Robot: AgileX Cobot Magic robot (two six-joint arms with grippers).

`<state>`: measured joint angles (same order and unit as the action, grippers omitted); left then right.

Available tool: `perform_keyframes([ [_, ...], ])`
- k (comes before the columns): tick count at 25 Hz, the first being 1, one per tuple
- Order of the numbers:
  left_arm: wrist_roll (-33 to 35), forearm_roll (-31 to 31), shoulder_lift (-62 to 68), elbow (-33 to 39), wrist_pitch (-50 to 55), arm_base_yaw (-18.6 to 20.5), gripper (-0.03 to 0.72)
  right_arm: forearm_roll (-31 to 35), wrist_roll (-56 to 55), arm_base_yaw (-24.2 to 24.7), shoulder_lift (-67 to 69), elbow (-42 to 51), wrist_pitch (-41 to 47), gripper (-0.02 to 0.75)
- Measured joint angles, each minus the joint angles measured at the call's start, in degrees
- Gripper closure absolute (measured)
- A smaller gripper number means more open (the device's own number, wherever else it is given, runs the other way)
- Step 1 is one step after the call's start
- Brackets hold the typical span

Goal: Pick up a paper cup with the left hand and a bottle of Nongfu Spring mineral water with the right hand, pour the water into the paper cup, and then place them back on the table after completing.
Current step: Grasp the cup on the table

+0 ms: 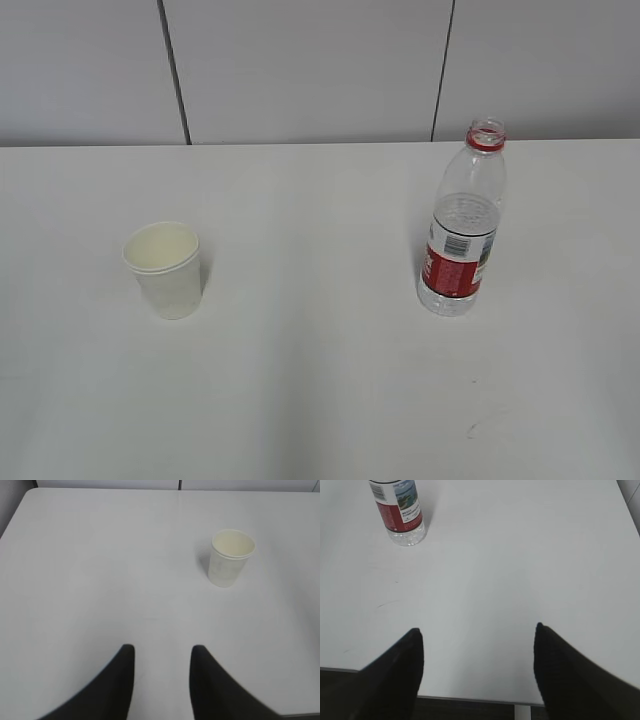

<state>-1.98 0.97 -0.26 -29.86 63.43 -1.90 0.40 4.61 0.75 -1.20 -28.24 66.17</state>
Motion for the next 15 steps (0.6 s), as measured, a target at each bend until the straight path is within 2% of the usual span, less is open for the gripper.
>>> perform_keyframes([
  [15, 0.0, 0.0, 0.0, 0.0, 0.0, 0.0, 0.448, 0.0, 0.0, 0.0, 0.0, 0.0, 0.0, 0.224],
])
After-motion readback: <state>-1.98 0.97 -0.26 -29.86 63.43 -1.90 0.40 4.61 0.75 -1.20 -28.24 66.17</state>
